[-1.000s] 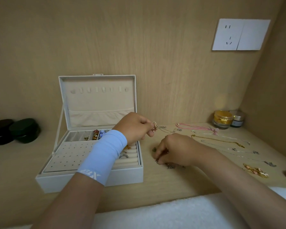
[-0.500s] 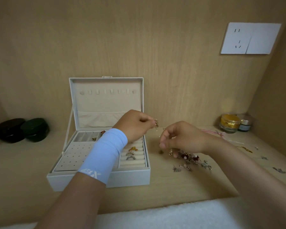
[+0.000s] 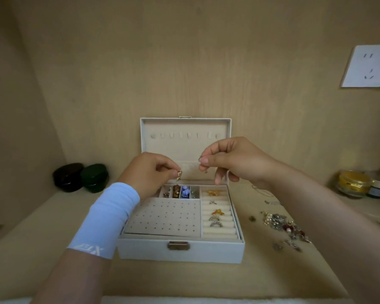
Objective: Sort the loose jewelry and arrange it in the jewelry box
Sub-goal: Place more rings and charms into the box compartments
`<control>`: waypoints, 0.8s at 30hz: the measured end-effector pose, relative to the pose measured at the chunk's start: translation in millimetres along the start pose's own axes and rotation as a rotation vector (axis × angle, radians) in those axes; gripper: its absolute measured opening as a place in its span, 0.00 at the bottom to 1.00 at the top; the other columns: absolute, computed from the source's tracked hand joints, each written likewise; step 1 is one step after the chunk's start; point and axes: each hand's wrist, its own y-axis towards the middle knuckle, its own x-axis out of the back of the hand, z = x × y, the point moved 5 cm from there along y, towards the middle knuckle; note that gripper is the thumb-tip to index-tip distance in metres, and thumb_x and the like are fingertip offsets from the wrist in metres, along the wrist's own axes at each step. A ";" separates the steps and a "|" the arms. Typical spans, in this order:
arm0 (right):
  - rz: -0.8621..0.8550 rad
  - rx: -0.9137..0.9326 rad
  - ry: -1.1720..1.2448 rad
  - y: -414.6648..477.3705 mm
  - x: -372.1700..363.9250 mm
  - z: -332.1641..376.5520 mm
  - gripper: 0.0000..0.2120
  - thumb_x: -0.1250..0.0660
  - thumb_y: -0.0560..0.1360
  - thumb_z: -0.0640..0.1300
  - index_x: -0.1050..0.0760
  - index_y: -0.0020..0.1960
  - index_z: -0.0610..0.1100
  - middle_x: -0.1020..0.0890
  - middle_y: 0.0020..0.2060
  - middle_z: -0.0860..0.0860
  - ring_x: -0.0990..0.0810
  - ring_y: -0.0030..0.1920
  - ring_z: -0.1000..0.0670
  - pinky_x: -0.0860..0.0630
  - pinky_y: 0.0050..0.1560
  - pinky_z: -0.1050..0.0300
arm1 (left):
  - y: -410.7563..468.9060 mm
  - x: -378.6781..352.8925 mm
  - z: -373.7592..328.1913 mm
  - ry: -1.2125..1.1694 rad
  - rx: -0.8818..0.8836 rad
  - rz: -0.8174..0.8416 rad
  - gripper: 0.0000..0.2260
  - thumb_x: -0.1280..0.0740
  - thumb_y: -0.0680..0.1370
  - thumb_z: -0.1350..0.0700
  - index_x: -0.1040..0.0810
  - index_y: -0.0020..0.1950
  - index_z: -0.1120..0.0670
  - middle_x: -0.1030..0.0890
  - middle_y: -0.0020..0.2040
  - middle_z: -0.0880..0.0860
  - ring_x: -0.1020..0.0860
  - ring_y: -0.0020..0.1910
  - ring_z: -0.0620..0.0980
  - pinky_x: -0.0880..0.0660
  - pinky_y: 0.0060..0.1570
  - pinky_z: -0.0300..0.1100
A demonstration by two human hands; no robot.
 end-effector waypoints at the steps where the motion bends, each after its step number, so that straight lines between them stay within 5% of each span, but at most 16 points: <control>1: 0.016 0.003 -0.009 7.3 -9.5 2.4 0.01 0.28 0.77 0.41 0.18 0.48 0.44 0.13 0.44 0.48 0.19 0.30 0.51 0.37 0.26 0.61 | -1.4 2.8 7.2 0.044 0.011 -0.012 0.04 0.27 0.75 0.56 0.14 0.45 0.47 0.15 0.41 0.43 0.18 0.43 0.41 0.25 0.47 0.32; 10: 0.068 -0.042 -0.025 52.6 -66.7 5.6 0.04 0.28 0.76 0.36 0.18 0.49 0.35 0.14 0.37 0.46 0.22 0.25 0.49 0.34 0.20 0.68 | -4.5 2.3 39.1 0.282 0.036 0.025 0.02 0.27 0.75 0.53 0.17 0.45 0.46 0.18 0.39 0.42 0.20 0.41 0.41 0.24 0.45 0.36; 14: 0.078 -0.070 -0.053 63.8 -74.5 -3.7 0.04 0.28 0.75 0.35 0.17 0.48 0.33 0.14 0.37 0.44 0.23 0.24 0.47 0.27 0.25 0.63 | -4.3 1.6 38.7 0.302 0.018 0.062 0.03 0.28 0.75 0.53 0.16 0.46 0.45 0.17 0.41 0.43 0.20 0.43 0.41 0.25 0.46 0.35; 21: 0.078 -0.105 -0.186 77.2 -90.6 -15.7 0.05 0.25 0.74 0.40 0.15 0.45 0.38 0.17 0.29 0.49 0.26 0.26 0.50 0.26 0.30 0.59 | -4.8 18.5 43.8 0.288 -0.005 0.003 0.09 0.32 0.77 0.60 0.15 0.51 0.48 0.16 0.46 0.47 0.20 0.44 0.44 0.22 0.53 0.39; 24: 0.109 -0.106 -0.334 79.4 -96.8 -20.2 0.05 0.24 0.72 0.45 0.14 0.43 0.43 0.16 0.34 0.49 0.23 0.32 0.52 0.24 0.35 0.59 | -7.1 17.4 45.6 0.299 -0.010 -0.009 0.09 0.32 0.78 0.60 0.15 0.51 0.48 0.16 0.49 0.46 0.20 0.45 0.43 0.23 0.53 0.38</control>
